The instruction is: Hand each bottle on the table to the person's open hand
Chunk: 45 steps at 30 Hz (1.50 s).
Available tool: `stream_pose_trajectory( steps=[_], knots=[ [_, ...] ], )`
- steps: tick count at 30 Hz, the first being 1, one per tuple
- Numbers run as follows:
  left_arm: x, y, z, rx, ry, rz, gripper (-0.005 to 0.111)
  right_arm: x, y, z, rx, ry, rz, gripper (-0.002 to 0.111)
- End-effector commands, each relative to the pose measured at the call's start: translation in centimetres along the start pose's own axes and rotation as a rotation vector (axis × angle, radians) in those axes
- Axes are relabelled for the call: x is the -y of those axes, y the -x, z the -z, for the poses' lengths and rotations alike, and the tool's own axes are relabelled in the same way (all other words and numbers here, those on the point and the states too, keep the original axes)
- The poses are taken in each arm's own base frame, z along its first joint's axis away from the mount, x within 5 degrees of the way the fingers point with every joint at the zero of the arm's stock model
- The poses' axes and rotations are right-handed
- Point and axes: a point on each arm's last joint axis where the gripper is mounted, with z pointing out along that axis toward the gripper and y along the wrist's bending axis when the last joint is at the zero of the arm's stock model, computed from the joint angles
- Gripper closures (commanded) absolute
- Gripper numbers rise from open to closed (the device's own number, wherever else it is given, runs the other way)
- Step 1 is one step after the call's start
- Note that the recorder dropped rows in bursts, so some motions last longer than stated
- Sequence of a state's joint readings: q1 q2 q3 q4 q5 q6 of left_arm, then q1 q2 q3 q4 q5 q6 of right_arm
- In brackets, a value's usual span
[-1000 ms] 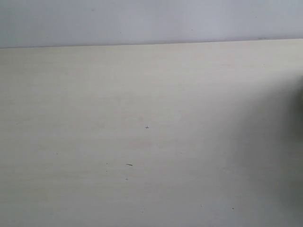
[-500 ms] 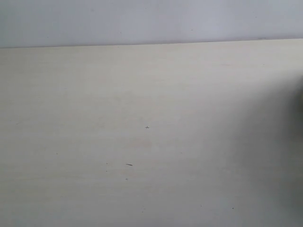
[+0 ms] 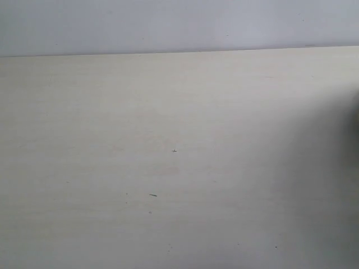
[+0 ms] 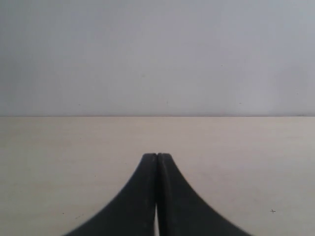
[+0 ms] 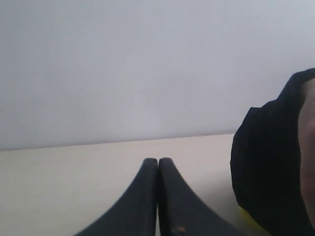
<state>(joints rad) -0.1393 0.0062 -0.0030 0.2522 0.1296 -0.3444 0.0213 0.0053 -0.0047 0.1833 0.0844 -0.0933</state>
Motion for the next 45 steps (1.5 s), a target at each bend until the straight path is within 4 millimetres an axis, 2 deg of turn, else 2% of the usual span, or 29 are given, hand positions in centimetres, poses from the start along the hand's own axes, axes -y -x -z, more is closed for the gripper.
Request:
stream_pose_trajectory(
  steps=[1, 5, 45],
  knots=[
    [0.00, -0.02, 0.03, 0.008, 0.000, -0.007, 0.107, 0.01, -0.02, 0.02, 0.012, 0.003, 0.082, 0.107],
    [-0.01, -0.04, 0.03, 0.006, 0.001, -0.007, 0.107, -0.03, 0.56, 0.05, 0.076, 0.009, 0.088, 0.107],
    [-0.01, -0.04, 0.03, 0.006, 0.001, -0.007, 0.107, -0.03, 0.54, 0.05, 0.074, 0.009, 0.088, 0.107]
  ],
)
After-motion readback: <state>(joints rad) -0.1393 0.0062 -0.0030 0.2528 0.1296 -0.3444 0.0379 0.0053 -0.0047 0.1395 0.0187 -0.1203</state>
